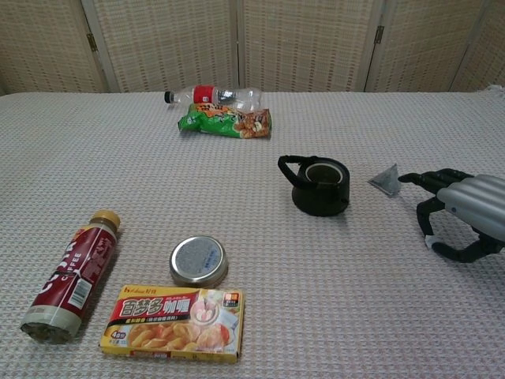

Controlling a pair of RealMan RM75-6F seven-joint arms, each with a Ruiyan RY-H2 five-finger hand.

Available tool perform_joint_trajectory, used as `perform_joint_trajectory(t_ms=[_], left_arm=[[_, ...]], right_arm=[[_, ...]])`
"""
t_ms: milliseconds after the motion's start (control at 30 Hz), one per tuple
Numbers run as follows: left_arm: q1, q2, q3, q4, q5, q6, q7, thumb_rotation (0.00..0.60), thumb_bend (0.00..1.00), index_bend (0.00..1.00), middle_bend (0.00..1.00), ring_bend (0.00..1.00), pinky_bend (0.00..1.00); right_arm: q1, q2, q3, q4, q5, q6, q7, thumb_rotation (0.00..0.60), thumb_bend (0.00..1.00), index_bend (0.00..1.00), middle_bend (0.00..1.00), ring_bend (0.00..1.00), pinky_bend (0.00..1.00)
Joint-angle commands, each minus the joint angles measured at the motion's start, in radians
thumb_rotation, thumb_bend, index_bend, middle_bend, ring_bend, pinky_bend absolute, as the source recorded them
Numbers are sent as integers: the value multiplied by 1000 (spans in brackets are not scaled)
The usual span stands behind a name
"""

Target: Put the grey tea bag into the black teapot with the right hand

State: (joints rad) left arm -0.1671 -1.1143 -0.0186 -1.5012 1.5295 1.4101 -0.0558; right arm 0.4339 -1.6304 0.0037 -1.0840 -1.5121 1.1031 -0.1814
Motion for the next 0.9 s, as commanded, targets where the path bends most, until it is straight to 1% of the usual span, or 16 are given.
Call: perform_joint_trajectory(t_ms=[33,267,433,533,733,900], left_arm=[[0,0,1,0,3,2,-2,600,193,0,0,0,177],[0,-2,3,10,12,8,-13,600,193,0,0,0,178],[1,-2,4,14,17,11,-18,600,193,0,0,0,178],[2,-3,4,14,20,16,-18,600,192,0,0,0,178],[1,-6,4,12,16,13,-6,600,193,0,0,0,178],[-5,-10,-1,10,0,-4,9,600,193,0,0,0,178]], right_arm=[[0,-5,1,6,-2,5,4,600,341,594,47,0,0],[1,-15,-1,20,-7,12,9,600,356,663,90,0,0],[-2,-9,3,12,-10,29,16,600,359,672,98,0,0],[-5,7,11,-13,-17,57,26,600,360,672,98,0,0],[4,77,56,-123,-27,121,19,600,369,672,98,0,0],[25,150,107,-261,-24,149,-34,600,374,672,98,0,0]])
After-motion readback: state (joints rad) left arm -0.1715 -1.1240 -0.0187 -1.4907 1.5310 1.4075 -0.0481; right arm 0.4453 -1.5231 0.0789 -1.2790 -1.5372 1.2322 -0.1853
